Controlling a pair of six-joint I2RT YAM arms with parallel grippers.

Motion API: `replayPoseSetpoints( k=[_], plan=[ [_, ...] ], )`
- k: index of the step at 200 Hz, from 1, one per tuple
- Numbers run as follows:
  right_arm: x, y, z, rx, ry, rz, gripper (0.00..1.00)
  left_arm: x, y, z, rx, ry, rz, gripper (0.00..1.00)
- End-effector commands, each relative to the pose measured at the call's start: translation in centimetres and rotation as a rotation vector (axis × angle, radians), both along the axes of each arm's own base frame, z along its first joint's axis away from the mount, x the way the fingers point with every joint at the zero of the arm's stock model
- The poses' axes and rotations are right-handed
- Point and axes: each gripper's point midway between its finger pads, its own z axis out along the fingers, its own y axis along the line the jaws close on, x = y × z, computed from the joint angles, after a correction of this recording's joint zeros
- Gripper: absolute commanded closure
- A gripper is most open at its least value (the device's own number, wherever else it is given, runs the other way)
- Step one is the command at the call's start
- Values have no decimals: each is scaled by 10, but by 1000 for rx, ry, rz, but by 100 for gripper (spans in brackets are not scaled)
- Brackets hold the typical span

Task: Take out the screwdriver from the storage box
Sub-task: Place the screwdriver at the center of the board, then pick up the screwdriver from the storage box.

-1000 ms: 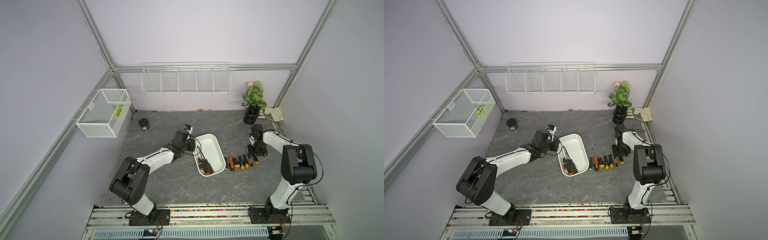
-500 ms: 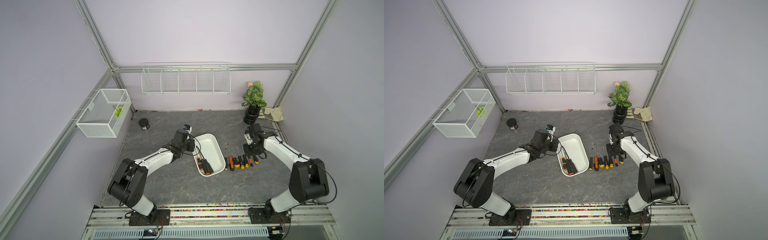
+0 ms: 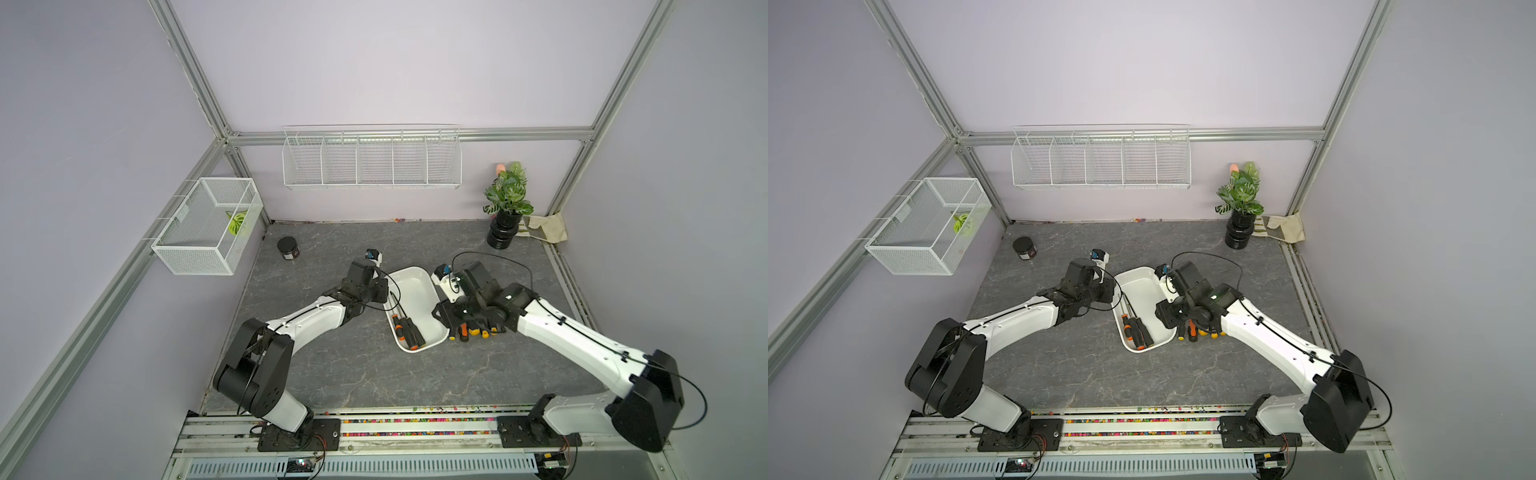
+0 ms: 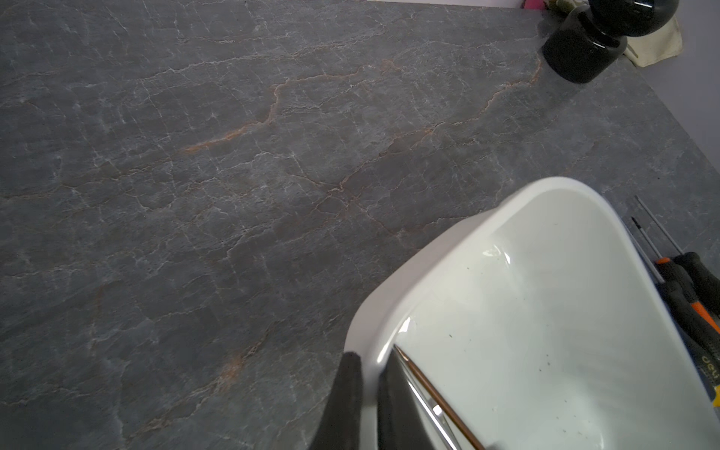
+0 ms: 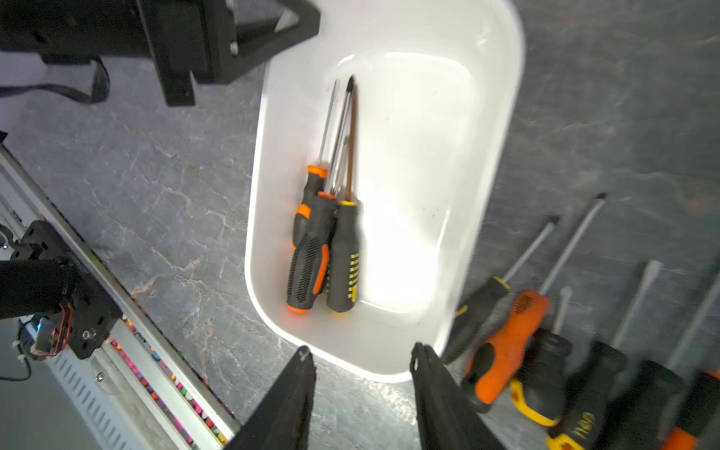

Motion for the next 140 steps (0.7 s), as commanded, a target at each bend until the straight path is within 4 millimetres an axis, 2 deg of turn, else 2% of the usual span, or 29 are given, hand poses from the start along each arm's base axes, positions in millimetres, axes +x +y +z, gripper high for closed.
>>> replayPoseSetpoints(
  k=[1,25,93,140],
  plan=[
    [-13,24,-23,-17,81,10,55,4,-2,0,-2,-6,5,100],
    [-16,43,-38,-44,116,28,56,4,-2,0,-4,-4,3,100],
    [2,40,-83,-220,128,30,56,4,-1,3,-1,-12,1,100],
    [7,46,-99,-242,143,40,57,5,-1,6,9,-16,-2,100]
  ],
)
